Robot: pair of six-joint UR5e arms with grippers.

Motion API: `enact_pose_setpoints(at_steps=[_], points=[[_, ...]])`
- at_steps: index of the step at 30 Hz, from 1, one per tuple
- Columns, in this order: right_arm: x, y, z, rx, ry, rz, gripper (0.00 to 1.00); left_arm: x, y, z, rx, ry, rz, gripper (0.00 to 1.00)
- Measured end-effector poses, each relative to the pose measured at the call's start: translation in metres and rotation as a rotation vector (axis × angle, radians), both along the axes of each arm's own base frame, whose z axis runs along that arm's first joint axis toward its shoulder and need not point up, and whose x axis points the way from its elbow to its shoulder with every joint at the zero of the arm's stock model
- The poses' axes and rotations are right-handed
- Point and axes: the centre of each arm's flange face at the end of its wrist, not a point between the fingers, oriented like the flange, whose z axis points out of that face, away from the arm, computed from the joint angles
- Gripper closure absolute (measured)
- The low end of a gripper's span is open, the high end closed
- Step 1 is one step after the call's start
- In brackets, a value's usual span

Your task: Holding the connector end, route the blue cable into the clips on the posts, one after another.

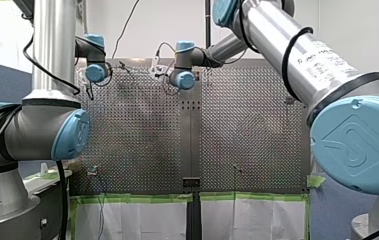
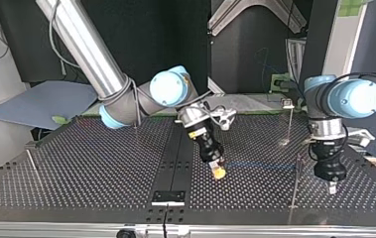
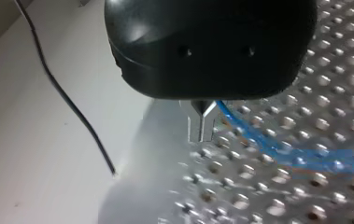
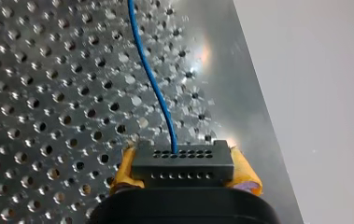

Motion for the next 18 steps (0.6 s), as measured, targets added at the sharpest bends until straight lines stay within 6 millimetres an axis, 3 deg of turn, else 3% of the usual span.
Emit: enact_pose_setpoints(at_steps=[12,18], points=[[-0.005,-0.014,0.007,-0.018,-0.010,0.000,1.00,0.011,0.011,0.009,-0.039,-0.061,-0.025,1.00],[-0.005,-0.023,0.008,-0.019,-0.016,-0.001,1.00,0.022,0.012,-0.002,-0.043,-0.037,-0.037,1.00]])
